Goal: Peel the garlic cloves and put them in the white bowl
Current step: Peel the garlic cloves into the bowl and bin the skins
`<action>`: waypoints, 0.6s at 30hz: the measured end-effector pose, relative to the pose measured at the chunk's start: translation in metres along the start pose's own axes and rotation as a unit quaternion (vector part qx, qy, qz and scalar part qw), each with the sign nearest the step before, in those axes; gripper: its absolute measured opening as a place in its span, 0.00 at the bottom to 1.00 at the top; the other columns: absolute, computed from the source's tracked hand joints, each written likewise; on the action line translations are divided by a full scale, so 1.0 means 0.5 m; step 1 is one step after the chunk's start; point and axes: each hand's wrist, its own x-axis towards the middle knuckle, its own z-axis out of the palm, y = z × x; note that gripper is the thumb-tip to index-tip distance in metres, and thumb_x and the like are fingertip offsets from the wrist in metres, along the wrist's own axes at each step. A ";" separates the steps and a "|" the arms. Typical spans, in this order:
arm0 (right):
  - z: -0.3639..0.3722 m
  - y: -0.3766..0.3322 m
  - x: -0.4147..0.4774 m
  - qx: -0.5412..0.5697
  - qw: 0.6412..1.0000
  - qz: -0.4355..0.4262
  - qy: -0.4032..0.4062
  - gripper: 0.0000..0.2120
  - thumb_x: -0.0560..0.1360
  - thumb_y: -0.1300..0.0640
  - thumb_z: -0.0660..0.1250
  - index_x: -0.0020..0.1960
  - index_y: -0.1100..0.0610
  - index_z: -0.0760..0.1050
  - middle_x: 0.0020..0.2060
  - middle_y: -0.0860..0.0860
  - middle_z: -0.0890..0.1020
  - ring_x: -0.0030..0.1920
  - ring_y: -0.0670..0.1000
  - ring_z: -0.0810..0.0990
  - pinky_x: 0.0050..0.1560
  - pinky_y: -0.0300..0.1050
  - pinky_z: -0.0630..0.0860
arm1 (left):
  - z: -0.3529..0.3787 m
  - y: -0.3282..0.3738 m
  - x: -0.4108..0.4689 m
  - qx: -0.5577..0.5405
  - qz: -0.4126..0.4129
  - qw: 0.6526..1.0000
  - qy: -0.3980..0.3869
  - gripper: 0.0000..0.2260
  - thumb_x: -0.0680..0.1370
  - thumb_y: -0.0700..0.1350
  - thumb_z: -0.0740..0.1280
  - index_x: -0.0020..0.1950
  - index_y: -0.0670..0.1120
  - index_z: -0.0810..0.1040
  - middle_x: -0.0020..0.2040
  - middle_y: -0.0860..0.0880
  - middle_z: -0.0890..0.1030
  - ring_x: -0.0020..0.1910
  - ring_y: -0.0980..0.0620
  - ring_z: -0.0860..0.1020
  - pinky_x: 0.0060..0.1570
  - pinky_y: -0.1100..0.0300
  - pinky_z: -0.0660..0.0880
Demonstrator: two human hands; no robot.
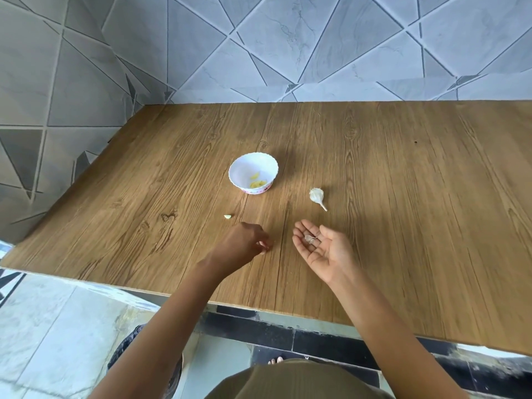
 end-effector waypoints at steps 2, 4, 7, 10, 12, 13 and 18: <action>0.000 0.000 0.001 0.001 1.000 0.000 0.001 0.16 0.82 0.59 0.52 0.51 0.67 0.76 0.48 0.61 0.81 0.50 0.56 0.79 0.50 0.49 0.76 | 0.001 -0.002 -0.001 0.016 0.026 1.000 0.004 0.02 0.70 0.35 0.73 0.42 0.41 0.84 0.38 0.46 0.83 0.35 0.51 0.81 0.38 0.57 0.79; 0.000 0.000 0.002 0.002 1.000 0.004 0.001 0.16 0.82 0.59 0.52 0.51 0.67 0.76 0.48 0.61 0.81 0.51 0.56 0.79 0.51 0.49 0.75 | 0.001 -0.006 0.002 0.043 0.050 0.998 0.001 0.02 0.70 0.36 0.73 0.40 0.42 0.83 0.37 0.47 0.82 0.33 0.51 0.81 0.33 0.54 0.79; 0.002 0.001 0.002 0.002 1.000 0.005 -0.002 0.16 0.82 0.59 0.53 0.52 0.67 0.75 0.48 0.61 0.81 0.51 0.56 0.79 0.54 0.50 0.74 | -0.004 -0.004 0.014 0.105 0.066 0.992 -0.015 0.01 0.72 0.38 0.71 0.41 0.42 0.82 0.37 0.47 0.80 0.32 0.48 0.80 0.31 0.53 0.78; 0.005 0.001 0.003 0.000 1.000 0.005 -0.001 0.16 0.82 0.59 0.52 0.52 0.67 0.75 0.48 0.60 0.80 0.50 0.55 0.79 0.55 0.50 0.74 | -0.002 0.003 0.024 0.174 0.081 0.981 -0.021 0.03 0.71 0.39 0.72 0.39 0.41 0.79 0.34 0.46 0.77 0.25 0.46 0.75 0.22 0.58 0.72; 0.007 0.003 0.000 -0.004 1.000 0.007 0.001 0.16 0.82 0.59 0.52 0.52 0.67 0.75 0.48 0.60 0.80 0.50 0.55 0.79 0.54 0.50 0.74 | 0.005 -0.006 0.027 0.150 0.050 0.987 -0.012 0.04 0.74 0.41 0.68 0.42 0.40 0.77 0.37 0.45 0.77 0.29 0.46 0.75 0.27 0.56 0.72; 0.008 0.005 -0.001 -0.006 1.000 0.008 0.001 0.16 0.82 0.59 0.53 0.52 0.67 0.75 0.47 0.60 0.80 0.50 0.55 0.79 0.54 0.49 0.75 | 0.004 -0.009 0.026 0.096 0.027 0.995 -0.012 0.04 0.75 0.41 0.66 0.43 0.40 0.77 0.38 0.46 0.77 0.32 0.49 0.76 0.31 0.57 0.72; 0.016 0.019 -0.006 -0.014 1.000 0.020 0.005 0.15 0.82 0.60 0.53 0.51 0.68 0.75 0.47 0.62 0.80 0.49 0.56 0.79 0.55 0.50 0.75 | -0.020 0.014 0.025 -0.128 -0.002 0.987 0.095 0.04 0.75 0.40 0.66 0.45 0.40 0.79 0.39 0.51 0.78 0.34 0.63 0.74 0.35 0.75 0.67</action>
